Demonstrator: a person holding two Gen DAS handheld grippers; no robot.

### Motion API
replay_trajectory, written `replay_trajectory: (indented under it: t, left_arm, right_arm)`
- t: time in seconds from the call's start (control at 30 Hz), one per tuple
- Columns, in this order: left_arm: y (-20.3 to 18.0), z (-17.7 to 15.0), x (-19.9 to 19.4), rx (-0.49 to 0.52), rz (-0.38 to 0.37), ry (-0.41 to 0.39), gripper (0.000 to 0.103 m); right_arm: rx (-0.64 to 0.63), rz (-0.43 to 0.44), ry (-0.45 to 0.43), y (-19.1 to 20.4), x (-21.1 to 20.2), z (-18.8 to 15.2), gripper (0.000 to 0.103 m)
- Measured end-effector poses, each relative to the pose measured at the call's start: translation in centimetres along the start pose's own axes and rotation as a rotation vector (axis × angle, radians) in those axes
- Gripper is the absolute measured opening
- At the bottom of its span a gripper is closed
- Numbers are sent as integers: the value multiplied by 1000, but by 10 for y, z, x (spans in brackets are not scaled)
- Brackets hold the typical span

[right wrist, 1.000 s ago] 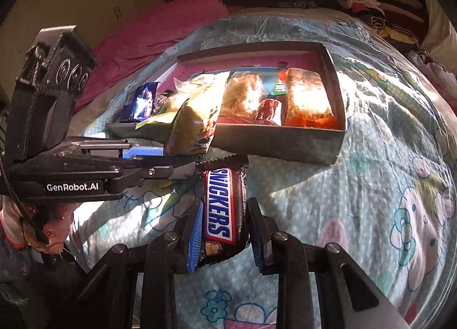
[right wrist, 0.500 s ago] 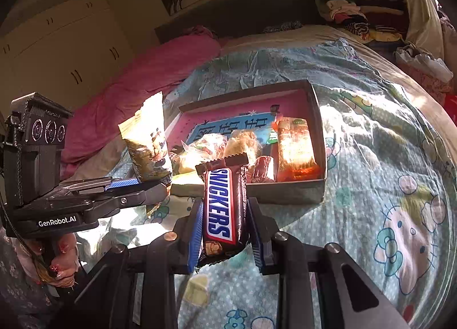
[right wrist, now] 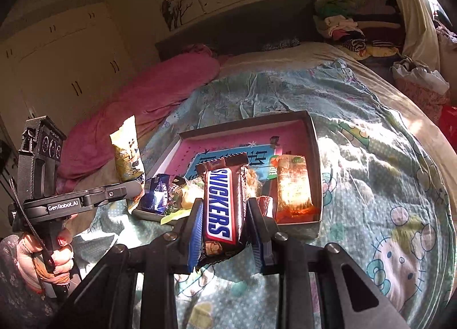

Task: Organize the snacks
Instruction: 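Carry the yellow bar into the box with the left gripper while the right lowers the Snickers inside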

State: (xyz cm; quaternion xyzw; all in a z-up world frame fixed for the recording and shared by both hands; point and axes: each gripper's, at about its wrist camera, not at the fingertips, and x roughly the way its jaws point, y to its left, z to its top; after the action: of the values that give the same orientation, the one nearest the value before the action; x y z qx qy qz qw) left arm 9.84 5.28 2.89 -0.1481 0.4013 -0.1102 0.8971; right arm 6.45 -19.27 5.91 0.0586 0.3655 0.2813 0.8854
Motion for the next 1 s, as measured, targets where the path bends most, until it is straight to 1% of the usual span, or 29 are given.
replay_trajectory:
  t: [0.23,0.37,0.7,1.0]
  left_arm:
    - [18,5,-3,-43,41,-26,25]
    - [26,5,-3,-49,77,-33,25]
    - [40,3,8,-60,140,-14,25]
    - [45,0,20,-69,165,15,25]
  right_arm:
    - [-5,-9,-19,0,0,7,30]
    - [0,-14,-26,-2,2,11,30]
    - [2,-17,-23,-1,11,17,30]
    - [2,-22,-11,1,21,17,30]
